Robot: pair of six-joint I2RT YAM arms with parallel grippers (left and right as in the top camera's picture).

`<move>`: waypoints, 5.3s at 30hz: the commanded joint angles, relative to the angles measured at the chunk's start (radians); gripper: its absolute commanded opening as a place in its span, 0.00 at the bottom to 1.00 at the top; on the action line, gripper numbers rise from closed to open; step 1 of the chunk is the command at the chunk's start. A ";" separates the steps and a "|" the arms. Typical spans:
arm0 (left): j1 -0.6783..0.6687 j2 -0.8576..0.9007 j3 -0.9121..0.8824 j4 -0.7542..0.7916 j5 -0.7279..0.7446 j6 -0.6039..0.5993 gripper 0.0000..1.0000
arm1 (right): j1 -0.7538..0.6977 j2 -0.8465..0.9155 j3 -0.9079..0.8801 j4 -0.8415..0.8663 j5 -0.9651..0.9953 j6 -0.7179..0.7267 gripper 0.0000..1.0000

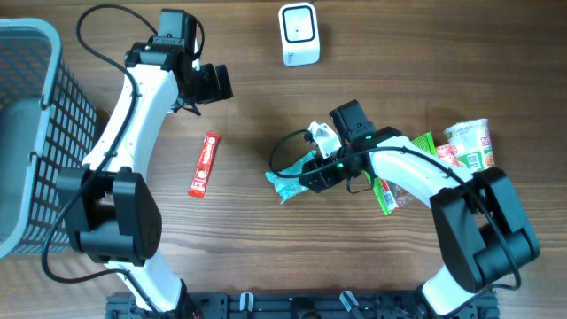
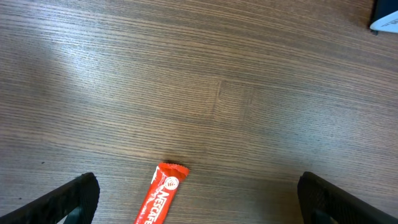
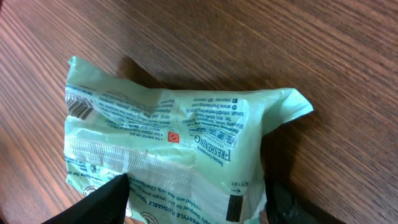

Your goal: Scan the item barcode

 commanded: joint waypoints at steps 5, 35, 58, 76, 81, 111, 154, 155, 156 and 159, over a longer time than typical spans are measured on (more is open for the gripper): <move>-0.002 -0.002 -0.003 0.000 -0.010 -0.008 1.00 | -0.027 0.008 0.035 -0.076 -0.012 0.031 0.04; 0.239 -0.002 -0.003 0.117 -0.098 -0.002 1.00 | -0.067 -0.238 0.645 -0.467 0.285 0.097 0.04; 0.238 -0.002 -0.003 0.117 -0.098 -0.002 1.00 | 0.121 0.485 1.182 0.061 1.466 -0.538 0.04; 0.238 -0.002 -0.003 0.117 -0.098 -0.002 1.00 | 0.121 0.655 1.177 0.333 1.597 -0.750 0.04; 0.239 -0.002 -0.003 0.117 -0.098 -0.002 1.00 | 0.128 0.458 1.177 0.183 1.574 -0.616 0.04; 0.238 -0.002 -0.003 0.117 -0.098 -0.002 1.00 | -0.452 -0.018 0.430 -0.840 0.656 0.241 1.00; 0.238 -0.002 -0.003 0.117 -0.098 -0.002 1.00 | 0.653 0.436 0.537 0.417 0.707 0.494 0.40; 0.239 -0.002 -0.003 0.117 -0.098 -0.002 1.00 | 0.648 0.464 0.536 0.398 0.706 0.492 0.39; 0.238 -0.002 -0.003 0.117 -0.098 -0.002 1.00 | 0.646 0.467 0.536 0.377 0.707 0.495 0.39; 0.239 -0.002 -0.003 0.117 -0.098 -0.002 1.00 | 0.628 0.470 0.534 0.248 0.706 0.495 0.44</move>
